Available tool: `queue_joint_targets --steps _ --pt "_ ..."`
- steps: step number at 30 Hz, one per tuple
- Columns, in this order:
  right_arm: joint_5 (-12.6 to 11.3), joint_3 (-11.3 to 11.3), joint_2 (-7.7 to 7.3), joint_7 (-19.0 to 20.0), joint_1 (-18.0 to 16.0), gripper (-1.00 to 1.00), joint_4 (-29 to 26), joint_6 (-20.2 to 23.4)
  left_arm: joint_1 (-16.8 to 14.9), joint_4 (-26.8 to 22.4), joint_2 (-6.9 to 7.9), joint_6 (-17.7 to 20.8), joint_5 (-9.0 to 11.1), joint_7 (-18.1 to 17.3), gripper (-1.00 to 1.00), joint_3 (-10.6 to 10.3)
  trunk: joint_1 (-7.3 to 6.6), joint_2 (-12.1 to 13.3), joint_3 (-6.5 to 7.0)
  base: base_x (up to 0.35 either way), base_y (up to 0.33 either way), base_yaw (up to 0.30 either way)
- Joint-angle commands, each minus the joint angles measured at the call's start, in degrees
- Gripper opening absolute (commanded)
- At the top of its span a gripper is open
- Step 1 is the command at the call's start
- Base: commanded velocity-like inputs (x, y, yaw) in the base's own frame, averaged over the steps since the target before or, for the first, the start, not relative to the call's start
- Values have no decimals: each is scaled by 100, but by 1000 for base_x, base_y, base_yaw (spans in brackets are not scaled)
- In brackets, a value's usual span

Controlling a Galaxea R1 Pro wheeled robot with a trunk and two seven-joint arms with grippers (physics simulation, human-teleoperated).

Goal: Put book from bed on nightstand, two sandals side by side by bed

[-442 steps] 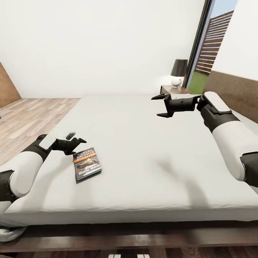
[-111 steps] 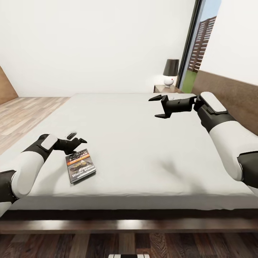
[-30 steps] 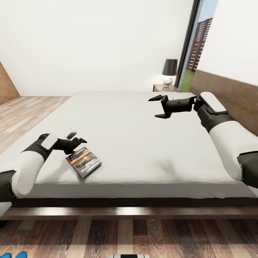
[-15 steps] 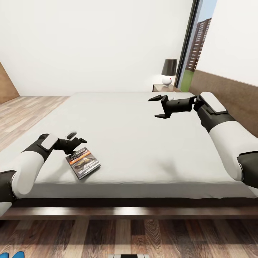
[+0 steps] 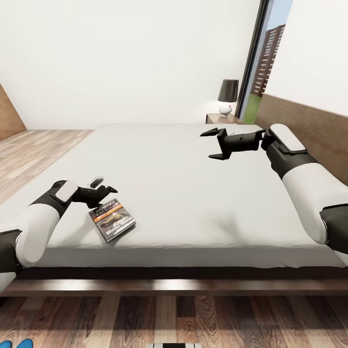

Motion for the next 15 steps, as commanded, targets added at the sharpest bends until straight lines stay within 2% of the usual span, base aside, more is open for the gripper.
queue_joint_targets --steps 1,15 --pt "-50 30 -7 -36 -5 100 -5 0 1 44 -2 45 -38 11 100 21 0 -1 -6 0 0 0" --pt "-43 30 -7 -36 -5 100 -5 0 4 44 -2 46 -39 9 100 22 0 -1 -6 0 0 0"
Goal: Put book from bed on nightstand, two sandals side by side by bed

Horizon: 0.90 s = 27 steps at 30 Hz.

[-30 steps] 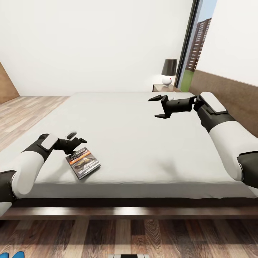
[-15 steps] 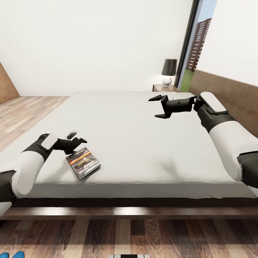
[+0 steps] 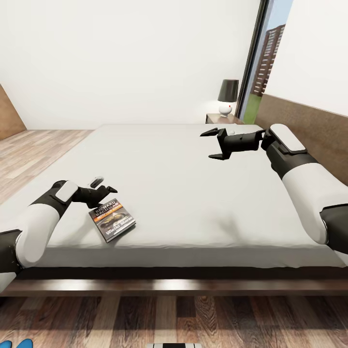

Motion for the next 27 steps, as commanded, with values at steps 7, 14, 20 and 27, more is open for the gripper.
queue_joint_targets --steps 7,14,20,27 --pt "-49 30 -7 -36 -5 100 -5 0 6 50 -2 43 -38 12 100 21 0 -1 -6 0 0 0" --pt "-48 30 -7 -36 -5 100 -5 0 7 49 -2 44 -38 12 100 25 0 -1 -6 0 0 0" --pt "-48 30 -7 -36 -5 100 -5 0 7 49 -2 44 -36 12 100 24 0 -1 -6 0 0 0" --pt "-48 30 -7 -40 -5 100 -5 0 7 48 -2 44 -35 12 100 20 0 -1 -6 0 0 0"
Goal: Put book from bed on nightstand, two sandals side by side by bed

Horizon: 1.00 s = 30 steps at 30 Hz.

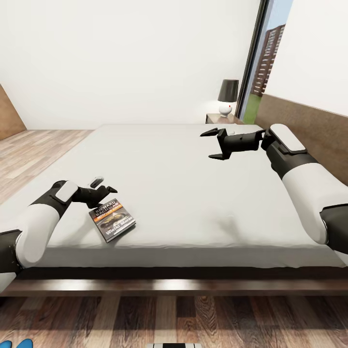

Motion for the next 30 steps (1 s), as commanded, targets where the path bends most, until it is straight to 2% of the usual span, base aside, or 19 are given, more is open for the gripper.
queue_joint_targets --steps 1,30 --pt "-50 30 -7 -37 -5 100 -5 0 1 58 -2 44 -37 9 100 21 0 -1 -6 0 0 0" --pt "-38 38 25 -42 -5 100 -5 0 1 58 6 44 -41 6 100 23 0 -1 -6 -13 -17 0"
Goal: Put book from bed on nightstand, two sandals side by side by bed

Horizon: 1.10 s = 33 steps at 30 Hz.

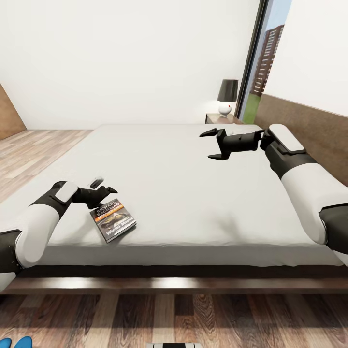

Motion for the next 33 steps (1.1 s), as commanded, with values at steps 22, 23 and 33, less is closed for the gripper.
queue_joint_targets --steps 22,23,33 --pt "-39 30 14 -36 -5 100 -5 0 1 4 4 41 -79 2 100 12 0 -1 -6 0 -10 0" --pt "-38 30 14 -36 -5 100 -5 0 1 4 4 41 -77 2 100 12 0 -1 -6 0 -19 0" --pt "-37 23 15 -36 -5 100 -5 0 1 10 7 41 -79 5 100 12 0 -1 -6 0 -7 0"
